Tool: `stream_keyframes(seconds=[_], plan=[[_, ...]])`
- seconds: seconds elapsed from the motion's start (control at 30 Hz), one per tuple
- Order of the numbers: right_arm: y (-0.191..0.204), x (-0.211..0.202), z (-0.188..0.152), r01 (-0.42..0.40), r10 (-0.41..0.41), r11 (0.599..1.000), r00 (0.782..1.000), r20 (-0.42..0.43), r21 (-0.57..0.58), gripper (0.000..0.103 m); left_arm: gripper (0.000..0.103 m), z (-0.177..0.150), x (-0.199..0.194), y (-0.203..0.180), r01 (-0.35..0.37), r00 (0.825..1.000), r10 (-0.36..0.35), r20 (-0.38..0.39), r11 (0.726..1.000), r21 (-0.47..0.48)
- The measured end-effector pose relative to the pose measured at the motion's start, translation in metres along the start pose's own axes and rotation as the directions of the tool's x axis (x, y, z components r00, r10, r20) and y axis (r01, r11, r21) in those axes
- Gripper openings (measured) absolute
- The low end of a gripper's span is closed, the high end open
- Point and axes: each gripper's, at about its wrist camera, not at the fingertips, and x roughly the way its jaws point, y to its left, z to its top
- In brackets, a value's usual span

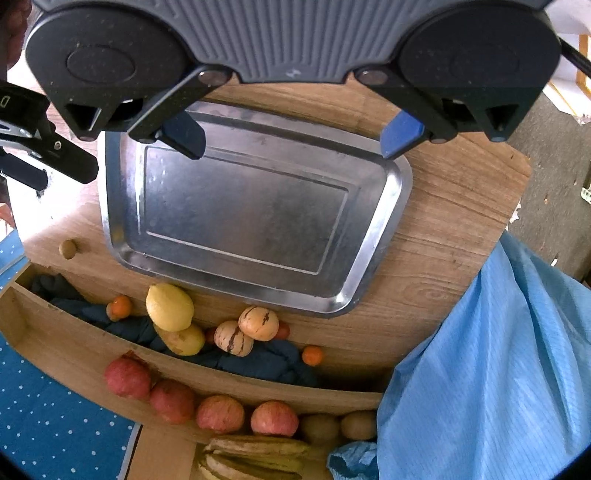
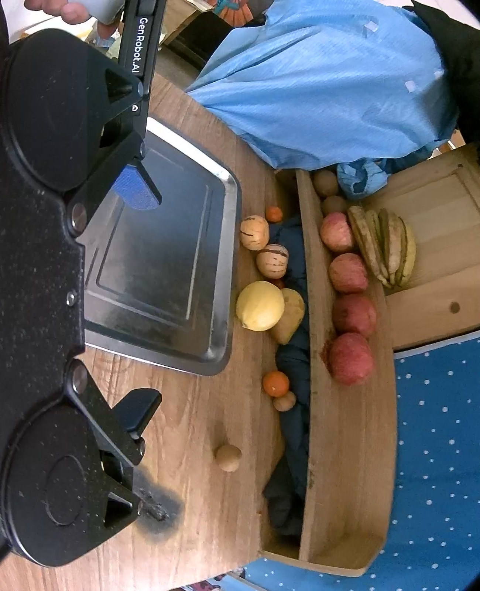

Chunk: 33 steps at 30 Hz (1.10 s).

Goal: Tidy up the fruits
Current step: 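Move both tools over the tray toward the fruits beneath the shelf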

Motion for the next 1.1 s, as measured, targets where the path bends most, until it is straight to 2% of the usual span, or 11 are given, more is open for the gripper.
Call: stream_keyframes(seconds=[0.17, 0.6, 0.87, 1.1], plan=[[0.001, 0.009, 0.002, 0.018, -0.017, 0.999, 1.000, -0.011, 0.029, 0.103, 0.103, 0.015, 0.010, 0.002, 0.014, 1.000, -0.014, -0.003, 0.999, 0.036], [0.015, 0.039, 0.032, 0.131, -0.132, 0.987, 0.991, 0.008, 0.094, 0.103, 0.103, 0.089, 0.046, 0.017, 0.118, 0.993, -0.117, -0.009, 0.986, 0.119], [0.027, 0.055, 0.041, 0.224, -0.225, 0.965, 0.974, -0.008, 0.138, 0.103, 0.103, 0.123, 0.078, 0.030, 0.222, 0.975, -0.217, -0.049, 0.962, 0.156], [0.042, 0.061, 0.048, 0.327, -0.335, 0.925, 0.942, 0.010, 0.191, 0.102, 0.103, 0.145, 0.110, 0.041, 0.330, 0.943, -0.314, -0.109, 0.927, 0.178]])
